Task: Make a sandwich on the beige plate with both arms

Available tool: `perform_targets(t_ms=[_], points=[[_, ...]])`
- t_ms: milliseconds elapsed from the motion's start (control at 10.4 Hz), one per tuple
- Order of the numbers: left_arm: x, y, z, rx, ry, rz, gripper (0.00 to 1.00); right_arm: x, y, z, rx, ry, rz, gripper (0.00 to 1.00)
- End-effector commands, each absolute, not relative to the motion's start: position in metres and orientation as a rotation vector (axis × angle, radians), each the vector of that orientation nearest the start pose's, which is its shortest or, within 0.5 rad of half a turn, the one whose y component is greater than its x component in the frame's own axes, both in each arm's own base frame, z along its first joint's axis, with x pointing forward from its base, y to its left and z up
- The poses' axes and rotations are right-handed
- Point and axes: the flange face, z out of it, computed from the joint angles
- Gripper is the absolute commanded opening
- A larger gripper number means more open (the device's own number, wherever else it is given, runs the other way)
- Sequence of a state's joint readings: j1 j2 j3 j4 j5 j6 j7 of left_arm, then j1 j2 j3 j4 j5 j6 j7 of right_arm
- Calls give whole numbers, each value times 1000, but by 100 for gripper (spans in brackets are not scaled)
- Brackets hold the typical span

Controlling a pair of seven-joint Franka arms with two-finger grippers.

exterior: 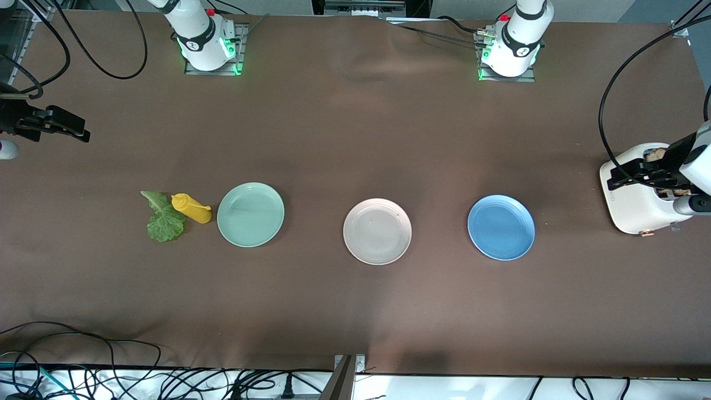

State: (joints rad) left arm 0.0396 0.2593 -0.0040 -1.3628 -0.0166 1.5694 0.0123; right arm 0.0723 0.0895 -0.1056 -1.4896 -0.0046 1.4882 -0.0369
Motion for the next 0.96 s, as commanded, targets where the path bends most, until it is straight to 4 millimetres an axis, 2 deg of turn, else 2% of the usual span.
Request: perform_targets(t_ms=[0,862], points=[[627,25,573,-3153,-19,79,100,570,-14,614,-3150,-11,143,100],[625,27,572,-3158,-12,105,100,570,-16,614,-3150,-4,145,100]])
